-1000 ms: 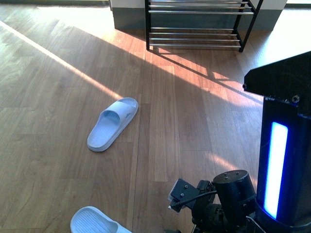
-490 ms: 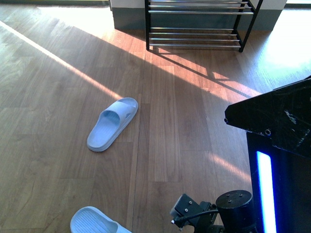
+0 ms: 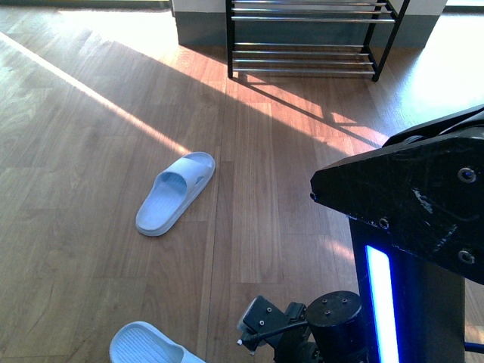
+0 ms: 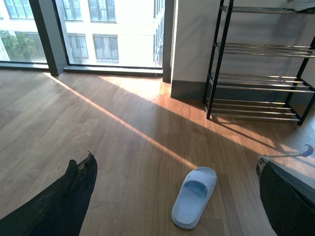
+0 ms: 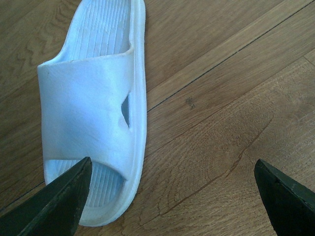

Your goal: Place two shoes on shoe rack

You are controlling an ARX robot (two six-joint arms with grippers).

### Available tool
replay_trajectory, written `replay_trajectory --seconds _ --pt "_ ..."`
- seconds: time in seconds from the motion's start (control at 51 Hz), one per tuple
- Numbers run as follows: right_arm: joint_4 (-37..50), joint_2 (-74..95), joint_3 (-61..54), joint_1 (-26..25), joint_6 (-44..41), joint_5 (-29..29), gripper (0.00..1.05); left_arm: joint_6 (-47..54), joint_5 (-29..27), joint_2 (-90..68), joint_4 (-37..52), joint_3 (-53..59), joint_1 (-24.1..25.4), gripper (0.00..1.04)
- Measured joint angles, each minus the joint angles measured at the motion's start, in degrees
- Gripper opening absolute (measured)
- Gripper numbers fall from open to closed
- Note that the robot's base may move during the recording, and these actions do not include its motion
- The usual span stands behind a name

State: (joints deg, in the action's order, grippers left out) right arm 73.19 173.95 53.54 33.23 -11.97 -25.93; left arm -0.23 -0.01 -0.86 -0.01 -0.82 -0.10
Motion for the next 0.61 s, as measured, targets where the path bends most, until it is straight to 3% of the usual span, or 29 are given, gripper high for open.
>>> replay_trajectory --seconds 0.118,0.294,0.431,0.608 --pt "2.0 0.5 0.2 -0.5 -0.6 5.0 0.96 0.0 0.0 0.0 0.0 0.0 0.0 0.95" --pt "-0.4 4.1 3.4 -2.4 -3.8 7.3 0.96 0.0 0.0 0.0 0.0 0.0 0.0 0.95" --pt "-3.3 8.2 6.5 3.3 -6.5 5.9 0.96 0.0 0.0 0.0 0.0 0.0 0.0 0.95" --pt "-0.2 10.4 8.1 7.8 -6.5 5.4 0.96 0.0 0.0 0.0 0.0 0.0 0.0 0.95"
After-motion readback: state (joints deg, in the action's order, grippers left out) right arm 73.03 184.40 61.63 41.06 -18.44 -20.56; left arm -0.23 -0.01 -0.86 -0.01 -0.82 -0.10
